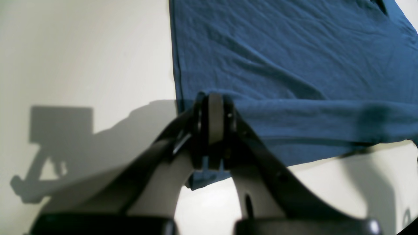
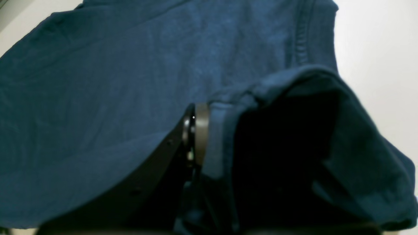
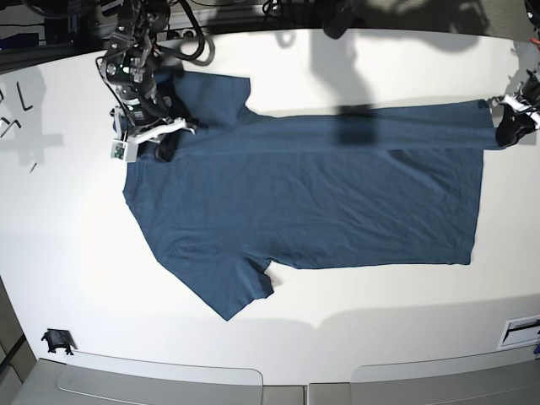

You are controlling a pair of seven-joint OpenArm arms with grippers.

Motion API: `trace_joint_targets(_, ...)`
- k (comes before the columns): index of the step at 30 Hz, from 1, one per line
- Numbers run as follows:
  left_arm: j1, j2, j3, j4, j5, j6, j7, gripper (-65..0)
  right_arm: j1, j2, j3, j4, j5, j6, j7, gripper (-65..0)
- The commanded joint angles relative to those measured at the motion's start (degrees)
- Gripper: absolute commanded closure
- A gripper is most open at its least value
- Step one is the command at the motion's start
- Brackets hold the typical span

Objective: Fold the T-shirt properly
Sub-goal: 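Lift and drag the shirt with both grippers toward the robot, then release the shirt with the right gripper and raise it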

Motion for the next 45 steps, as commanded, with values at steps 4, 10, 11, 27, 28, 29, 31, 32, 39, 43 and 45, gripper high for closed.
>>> trace_joint_targets(4,-0.1,-1.5,-0.6,0.7,-1.0,-0.2,-1.3,0.0,0.5,0.2,0.2,1.0,-1.9,0.4,0.0,-5.5)
trace_joint_targets(10,-0.2,-4.7,-3.1,1.0,-1.1,-0.2,-1.3,-20.9,0.4,0.7,0.2,1.9,-2.8,0.3,-2.0,-34.6)
trace_joint_targets(11,-0.2,-5.2,-4.4,1.2,-1.3,-0.2,-1.3,-20.9,0.3,0.9,0.4,2.6,-2.8,0.3,-2.7,-34.6)
trace_joint_targets(27,0.2,-10.6,-16.0,1.6,-3.0,-0.2,0.6,-20.9,-14.8,1.0,14.7,12.3,12.4,0.7,-11.3,-34.5)
trace_joint_targets(28,0.2,-10.6,-16.0,1.6,-3.0,-0.2,0.9,-20.9,-16.3,1.0,15.3,12.3,12.8,0.9,-10.9,-34.5)
trace_joint_targets(29,0.2,-10.6,-16.0,1.6,-3.0,-0.2,0.9,-20.9,-17.5,1.0,15.5,12.3,12.8,1.3,-10.1,-34.5)
trace_joint_targets(31,0.2,-10.6,-16.0,1.6,-3.0,-0.2,0.9,-20.9,-19.4,0.9,15.4,12.0,13.1,2.2,-8.9,-34.5)
trace_joint_targets(32,0.2,-10.6,-16.0,1.6,-3.2,-0.2,0.9,-20.9,-19.7,1.0,15.2,11.6,13.9,2.7,-8.8,-34.5)
trace_joint_targets(39,0.2,-10.6,-16.0,1.6,-4.3,-0.2,1.0,-20.9,-19.5,0.9,10.5,4.9,16.0,3.5,-8.8,-34.5)
trace_joint_targets(43,0.2,-10.6,-16.0,1.6,-4.3,-0.2,1.0,-20.9,-19.7,0.8,7.4,3.4,16.0,3.5,-9.7,-32.3)
trace_joint_targets(45,0.2,-10.6,-16.0,1.6,-4.2,-0.2,1.1,-20.9,-19.7,0.8,6.5,3.4,17.4,3.5,-11.0,-23.8)
